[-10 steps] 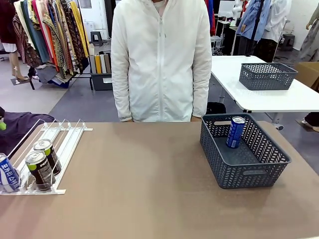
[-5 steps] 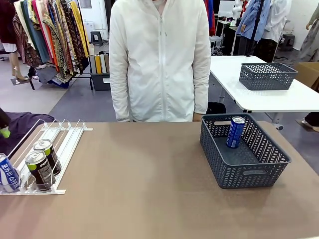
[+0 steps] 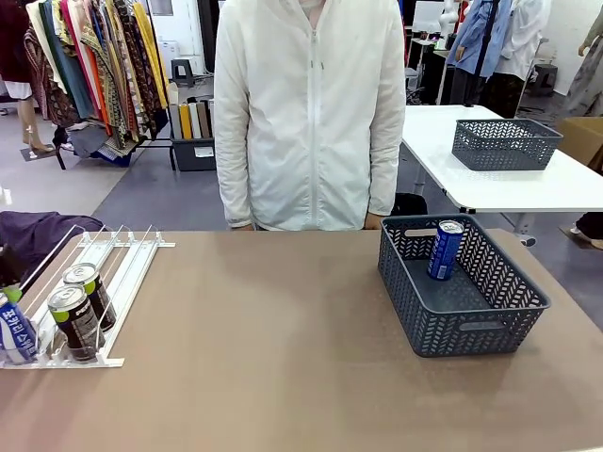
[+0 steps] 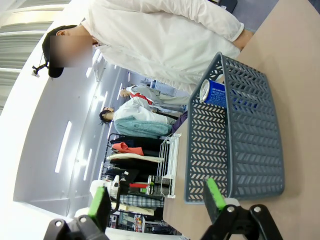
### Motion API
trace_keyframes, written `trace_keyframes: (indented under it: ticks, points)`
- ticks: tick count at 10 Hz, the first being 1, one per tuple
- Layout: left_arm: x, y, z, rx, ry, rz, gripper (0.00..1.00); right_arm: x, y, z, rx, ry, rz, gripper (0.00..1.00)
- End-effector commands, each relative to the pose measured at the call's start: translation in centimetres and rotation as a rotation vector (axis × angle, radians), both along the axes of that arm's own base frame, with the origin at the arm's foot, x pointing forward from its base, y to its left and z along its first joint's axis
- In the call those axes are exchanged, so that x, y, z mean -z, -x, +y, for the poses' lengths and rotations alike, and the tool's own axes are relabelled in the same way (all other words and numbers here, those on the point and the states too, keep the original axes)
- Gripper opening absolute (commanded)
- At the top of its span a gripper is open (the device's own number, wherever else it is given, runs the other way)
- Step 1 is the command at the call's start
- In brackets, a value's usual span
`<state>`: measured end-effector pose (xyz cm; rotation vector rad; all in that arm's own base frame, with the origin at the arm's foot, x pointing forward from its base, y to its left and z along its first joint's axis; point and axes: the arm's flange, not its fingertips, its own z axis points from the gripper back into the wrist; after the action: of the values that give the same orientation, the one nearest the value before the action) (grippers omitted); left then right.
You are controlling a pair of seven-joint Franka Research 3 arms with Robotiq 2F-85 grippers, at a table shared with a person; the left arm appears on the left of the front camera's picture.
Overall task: Retrieve and store the cans from the dispenser.
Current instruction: Pick up the last remaining can from one row of the Automatic Can Dispenser and place it in the middle of the table.
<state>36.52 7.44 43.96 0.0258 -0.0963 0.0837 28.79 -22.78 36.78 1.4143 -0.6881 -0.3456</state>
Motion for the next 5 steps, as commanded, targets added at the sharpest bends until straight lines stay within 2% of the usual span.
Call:
trace_keyframes:
  ticks: [1,3,5]
  points:
    - [0.8,-0.2,0.0,0.044,0.028,0.011,1.00,-0.4,0.2,0.1,-0.008,-0.004,0.006,1.00]
    - [1.9,-0.7,-0.3,0.047,0.037,0.041,1.00,-0.4,0.2,0.1,-0.008,-0.004,0.006,1.00]
    - [2.6,-1.1,0.0,0.028,0.049,0.040,1.00,-0.4,0.2,0.1,-0.008,-0.004,0.006,1.00]
